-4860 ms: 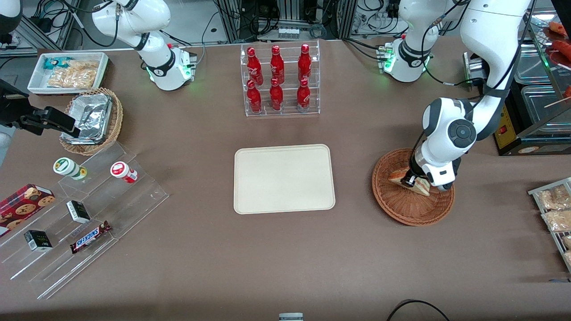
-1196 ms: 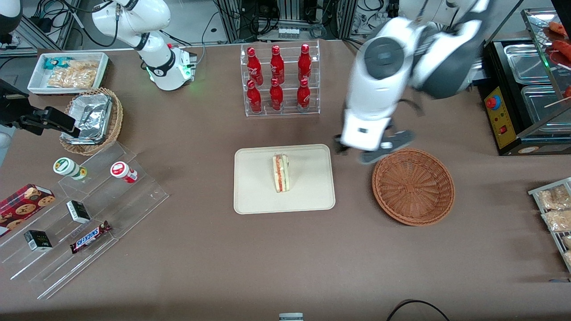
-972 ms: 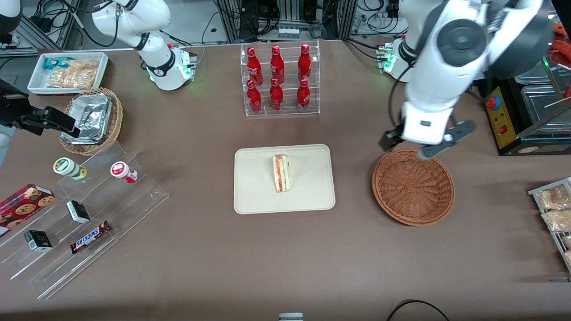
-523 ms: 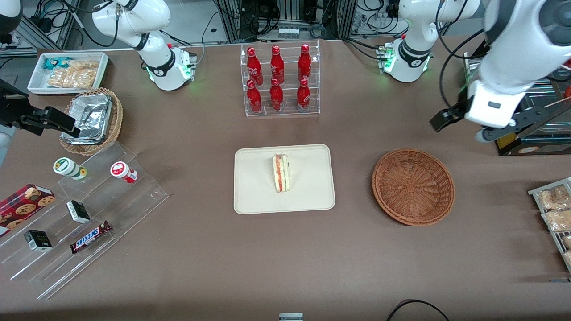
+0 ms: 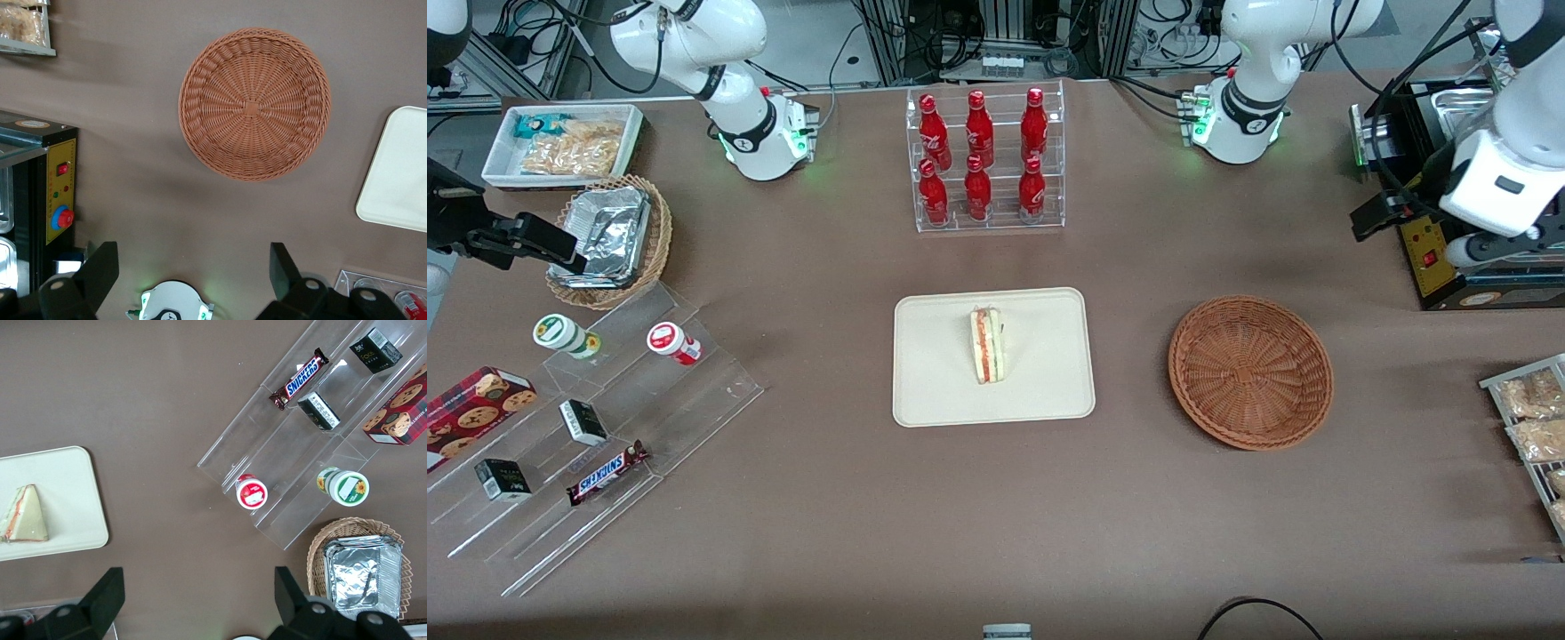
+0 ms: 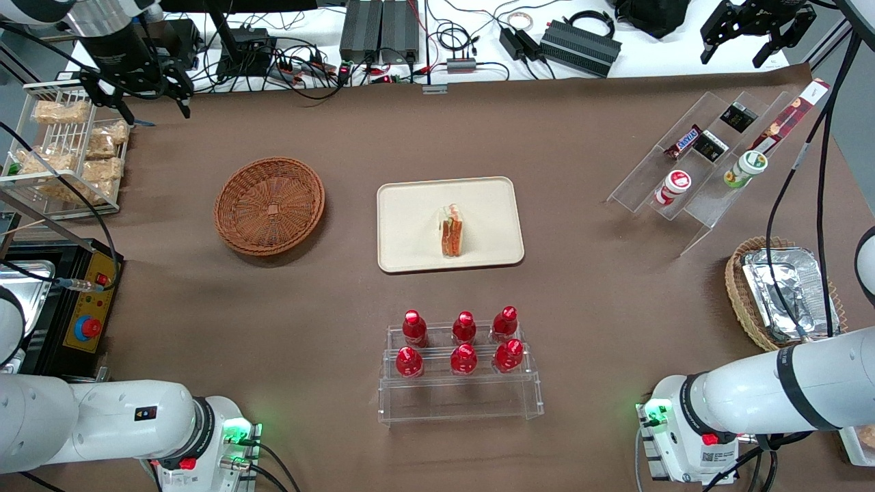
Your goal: Place sandwich from basket to tray
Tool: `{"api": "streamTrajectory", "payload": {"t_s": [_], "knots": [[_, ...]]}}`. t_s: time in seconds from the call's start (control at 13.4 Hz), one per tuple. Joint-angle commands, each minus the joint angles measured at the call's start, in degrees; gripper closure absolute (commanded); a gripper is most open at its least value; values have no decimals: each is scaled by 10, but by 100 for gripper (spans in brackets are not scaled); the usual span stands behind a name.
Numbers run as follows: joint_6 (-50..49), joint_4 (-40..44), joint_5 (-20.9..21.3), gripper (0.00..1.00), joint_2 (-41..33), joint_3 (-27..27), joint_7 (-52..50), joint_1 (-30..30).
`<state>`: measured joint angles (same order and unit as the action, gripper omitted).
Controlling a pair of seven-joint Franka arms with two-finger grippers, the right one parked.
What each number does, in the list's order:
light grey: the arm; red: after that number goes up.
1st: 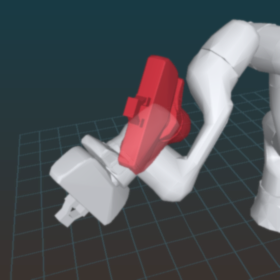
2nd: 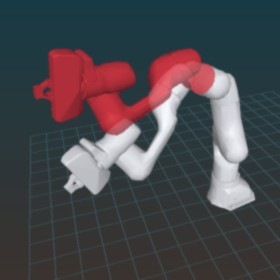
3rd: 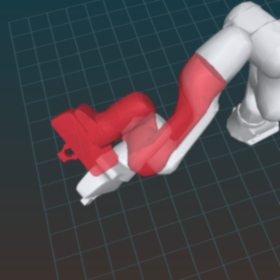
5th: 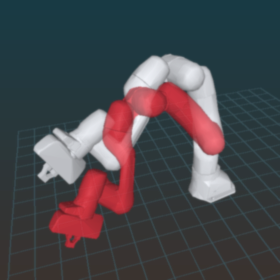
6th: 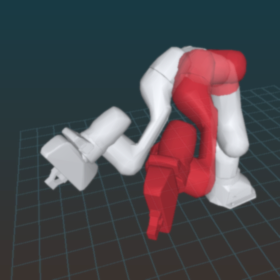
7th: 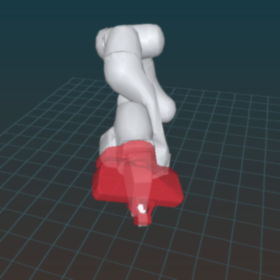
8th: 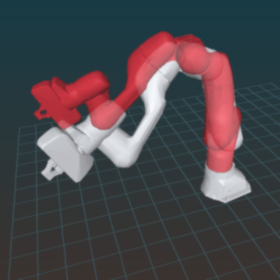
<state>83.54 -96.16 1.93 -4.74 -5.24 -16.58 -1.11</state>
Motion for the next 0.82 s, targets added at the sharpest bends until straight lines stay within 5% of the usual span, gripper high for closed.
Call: {"api": "streamTrajectory", "payload": {"t_s": [0.0, 0.75], "knots": [[-15, 18, -9, 0, -6, 28, 10, 27], [-7, 108, -7, 0, 76, 25, 47, 11]]}}
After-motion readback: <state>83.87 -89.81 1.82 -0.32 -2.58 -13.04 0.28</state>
